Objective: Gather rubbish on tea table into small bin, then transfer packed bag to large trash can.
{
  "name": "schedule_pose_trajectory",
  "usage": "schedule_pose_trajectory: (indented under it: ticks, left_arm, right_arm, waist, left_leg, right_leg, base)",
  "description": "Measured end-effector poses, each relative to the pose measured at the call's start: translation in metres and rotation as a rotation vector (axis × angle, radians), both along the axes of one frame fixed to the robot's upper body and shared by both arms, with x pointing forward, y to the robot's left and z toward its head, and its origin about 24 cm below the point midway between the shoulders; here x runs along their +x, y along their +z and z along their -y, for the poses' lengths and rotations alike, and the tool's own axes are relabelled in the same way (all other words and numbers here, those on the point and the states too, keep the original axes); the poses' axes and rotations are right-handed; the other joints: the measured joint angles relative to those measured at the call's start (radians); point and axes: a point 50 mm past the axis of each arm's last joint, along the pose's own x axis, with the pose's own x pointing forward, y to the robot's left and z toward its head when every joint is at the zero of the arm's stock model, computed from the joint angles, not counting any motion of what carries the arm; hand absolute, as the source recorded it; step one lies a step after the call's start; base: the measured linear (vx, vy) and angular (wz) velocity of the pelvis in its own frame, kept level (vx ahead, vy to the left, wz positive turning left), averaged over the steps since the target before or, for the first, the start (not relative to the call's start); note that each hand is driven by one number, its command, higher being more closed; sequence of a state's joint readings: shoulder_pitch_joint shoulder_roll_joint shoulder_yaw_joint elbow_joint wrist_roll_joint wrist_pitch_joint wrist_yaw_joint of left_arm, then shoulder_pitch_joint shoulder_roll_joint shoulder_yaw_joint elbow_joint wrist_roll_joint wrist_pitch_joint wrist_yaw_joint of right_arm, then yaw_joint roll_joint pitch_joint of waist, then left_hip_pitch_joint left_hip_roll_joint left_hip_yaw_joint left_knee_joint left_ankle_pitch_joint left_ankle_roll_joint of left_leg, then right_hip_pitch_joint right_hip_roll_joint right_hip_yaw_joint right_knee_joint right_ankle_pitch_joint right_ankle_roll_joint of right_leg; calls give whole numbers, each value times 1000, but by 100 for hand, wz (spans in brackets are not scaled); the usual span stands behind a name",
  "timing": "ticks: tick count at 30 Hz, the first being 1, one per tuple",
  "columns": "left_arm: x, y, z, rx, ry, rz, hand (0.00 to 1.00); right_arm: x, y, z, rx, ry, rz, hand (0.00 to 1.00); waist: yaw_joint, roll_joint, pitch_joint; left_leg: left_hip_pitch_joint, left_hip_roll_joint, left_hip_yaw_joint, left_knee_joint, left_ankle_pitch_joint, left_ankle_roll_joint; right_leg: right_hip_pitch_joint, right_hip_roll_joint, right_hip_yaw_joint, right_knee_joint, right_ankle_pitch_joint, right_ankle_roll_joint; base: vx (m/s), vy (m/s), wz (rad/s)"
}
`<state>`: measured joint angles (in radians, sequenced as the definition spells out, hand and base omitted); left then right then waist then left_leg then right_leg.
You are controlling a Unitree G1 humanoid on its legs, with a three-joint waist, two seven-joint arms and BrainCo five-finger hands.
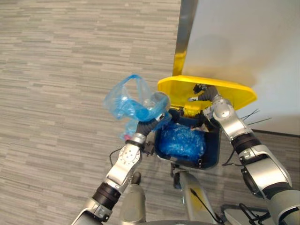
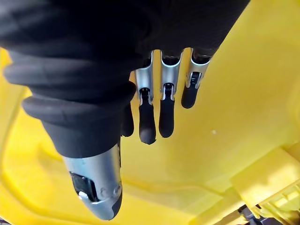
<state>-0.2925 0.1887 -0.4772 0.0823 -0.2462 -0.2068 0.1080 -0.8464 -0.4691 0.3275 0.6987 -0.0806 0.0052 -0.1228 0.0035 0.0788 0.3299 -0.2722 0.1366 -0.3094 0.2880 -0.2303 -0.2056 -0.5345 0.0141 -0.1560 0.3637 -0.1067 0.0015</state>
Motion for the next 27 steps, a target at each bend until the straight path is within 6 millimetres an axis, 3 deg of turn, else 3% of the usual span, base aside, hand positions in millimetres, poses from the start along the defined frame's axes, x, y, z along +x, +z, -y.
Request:
schedule_pose_trajectory:
  ticks: [5,7,9,11,12,13,14,17,22,27]
  left_arm:
    - [28,-1,16,166,-13,8,100]
    - [44,0,23,248,19,13,100]
    - [53,3,32,288,35,12,100]
    - [61,2,42,316,49,-6,100]
    - [63,-2,46,351,61,-21,0]
    - [64,-9,48,371,73,-50,0]
    - [65,-17,48,374,98,-96,0]
    - [71,-22,43,388,155,-154,0]
    - [69,-45,25,432,237,-243,0]
    - [71,-43,20,455,276,-228,0]
  right_arm:
    - [3,35,-20,-34,77,109,0]
    - [1,57,-34,-43,131,184,0]
    - [-1,73,-42,-47,162,244,0]
    - [-4,84,-49,-34,189,295,0]
    - [-8,89,-56,-22,209,328,0]
    - [-10,92,-62,-14,227,346,0]
    - [-13,98,-70,2,252,375,0]
    - [-24,118,-85,47,310,467,0]
    - [-31,118,-109,123,362,489,0]
    - [-32,118,-114,135,376,492,0]
  waist:
    - [-24,-8,70]
    - [-50,-21,102]
    - [-57,-21,111]
    - [-60,-30,132]
    - [-62,-45,147]
    - [-68,-46,149]
    - [-67,-44,152]
    - [-80,-51,174]
    - [-66,-60,190]
    - [-62,-61,189]
  left_leg:
    - [-42,-5,16,35,1,-3]
    - [-89,-16,37,96,-4,-6]
    - [-180,-15,105,218,-35,8]
    - [-224,-10,144,234,-51,22]
    - [-228,-15,159,207,-49,14]
    - [-238,-15,180,213,-46,7]
    - [-271,-5,208,330,-58,26]
    - [-312,19,256,374,-141,53]
    - [-298,11,284,337,-144,58]
    - [-259,16,325,305,-142,56]
  right_leg:
    - [-46,-4,9,29,0,0]
    - [-93,-18,14,46,2,-2]
    - [-145,-18,25,70,9,-3]
    - [-180,-21,45,96,15,5]
    - [-193,-32,57,79,23,17]
    - [-203,-37,61,57,36,17]
    - [-229,-28,63,62,43,11]
    - [-292,-23,78,103,55,17]
    - [-300,-29,104,90,72,12]
    - [-291,-23,126,90,70,12]
  base:
    - [-32,-6,-5]
    - [-73,14,-4]
    - [-109,75,-24]
    - [-112,56,-20]
    - [-72,11,-2]
    - [-51,51,-19]
    - [-13,54,-27]
    - [-1,72,-25]
    - [26,52,-6]
    - [90,25,-15]
